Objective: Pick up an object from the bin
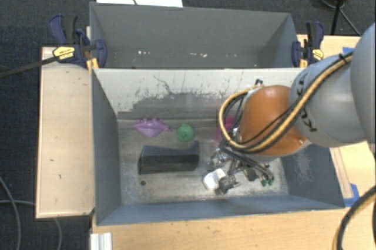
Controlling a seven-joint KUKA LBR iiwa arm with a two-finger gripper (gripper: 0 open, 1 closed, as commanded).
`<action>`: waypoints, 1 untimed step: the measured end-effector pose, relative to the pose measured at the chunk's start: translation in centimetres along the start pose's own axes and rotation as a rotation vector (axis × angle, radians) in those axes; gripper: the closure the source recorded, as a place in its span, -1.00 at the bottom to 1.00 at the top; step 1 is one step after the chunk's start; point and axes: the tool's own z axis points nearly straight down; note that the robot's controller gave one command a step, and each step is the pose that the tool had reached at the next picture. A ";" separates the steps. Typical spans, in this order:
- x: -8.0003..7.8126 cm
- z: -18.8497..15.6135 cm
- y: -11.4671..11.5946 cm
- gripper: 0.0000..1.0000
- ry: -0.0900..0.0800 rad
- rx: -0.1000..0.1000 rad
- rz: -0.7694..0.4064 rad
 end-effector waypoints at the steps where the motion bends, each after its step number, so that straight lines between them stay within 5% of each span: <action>1: -1.2 -18.3 0.8 1.00 -0.003 0.003 -0.064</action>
Offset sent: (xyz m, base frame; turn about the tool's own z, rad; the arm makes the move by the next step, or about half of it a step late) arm 0.0000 0.0000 0.0000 0.0000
